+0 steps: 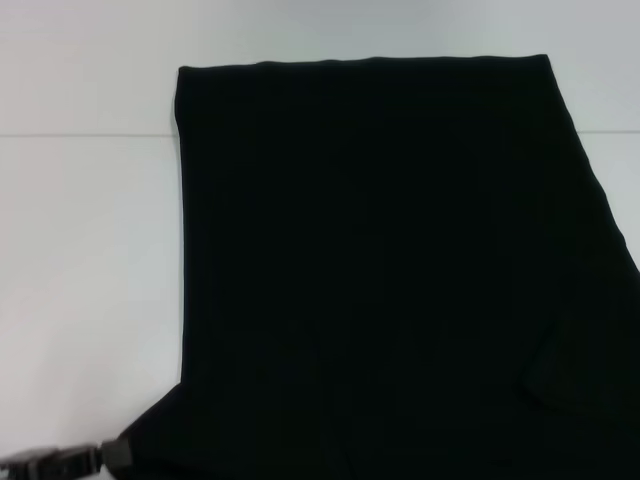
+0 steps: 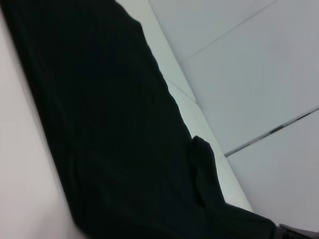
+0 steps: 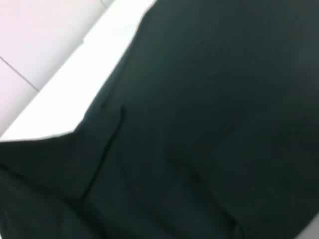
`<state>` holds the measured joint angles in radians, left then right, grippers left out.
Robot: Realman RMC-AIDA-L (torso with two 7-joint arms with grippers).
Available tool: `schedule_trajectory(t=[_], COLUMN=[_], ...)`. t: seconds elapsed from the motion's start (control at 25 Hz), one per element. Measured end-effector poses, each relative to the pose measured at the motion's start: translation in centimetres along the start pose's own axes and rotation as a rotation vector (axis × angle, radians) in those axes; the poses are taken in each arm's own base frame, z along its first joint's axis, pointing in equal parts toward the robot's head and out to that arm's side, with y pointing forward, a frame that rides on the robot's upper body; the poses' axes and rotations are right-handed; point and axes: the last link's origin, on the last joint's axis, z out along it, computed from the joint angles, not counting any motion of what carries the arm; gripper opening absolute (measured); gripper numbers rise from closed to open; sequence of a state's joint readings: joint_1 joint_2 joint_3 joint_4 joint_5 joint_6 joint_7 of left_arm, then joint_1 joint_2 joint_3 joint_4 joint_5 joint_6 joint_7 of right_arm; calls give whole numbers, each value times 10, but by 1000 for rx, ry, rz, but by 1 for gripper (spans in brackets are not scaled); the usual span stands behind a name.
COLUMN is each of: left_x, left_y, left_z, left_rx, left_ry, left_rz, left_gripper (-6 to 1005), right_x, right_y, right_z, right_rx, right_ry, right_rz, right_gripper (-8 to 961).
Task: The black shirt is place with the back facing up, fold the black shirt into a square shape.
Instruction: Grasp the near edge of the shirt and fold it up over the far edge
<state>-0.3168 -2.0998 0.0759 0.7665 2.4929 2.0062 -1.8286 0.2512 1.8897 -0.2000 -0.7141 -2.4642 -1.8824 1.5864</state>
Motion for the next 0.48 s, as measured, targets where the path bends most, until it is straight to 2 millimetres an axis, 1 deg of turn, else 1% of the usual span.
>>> schedule_trajectory(t=[0.12, 0.24, 0.28, 0.32, 0.36, 0.4, 0.48], left_x=[19, 50, 50, 69, 78, 92, 113], left_y=[-1, -2, -2, -1, -1, 0, 0], left_z=[9, 23, 23, 34, 39, 46, 56], left_rx=[-8, -17, -17, -25, -26, -22, -7], left_ry=[2, 3, 3, 4, 3, 5, 15], left_rz=[17, 49, 49, 70, 83, 106, 138], left_gripper=[30, 30, 30, 30, 30, 30, 30], right_x=[-20, -44, -52, -59, -68, -76, -94], right_y=[-2, -4, -4, -5, -6, -7, -10], right_z=[6, 19, 23, 27, 31, 34, 42], right_rx=[-3, -13, -14, -12, -7, -2, 14], right_ry=[-44, -72, -77, -80, -84, -89, -101], right_rz=[-27, -65, -76, -84, -93, -99, -108], right_gripper=[60, 60, 60, 60, 60, 60, 60])
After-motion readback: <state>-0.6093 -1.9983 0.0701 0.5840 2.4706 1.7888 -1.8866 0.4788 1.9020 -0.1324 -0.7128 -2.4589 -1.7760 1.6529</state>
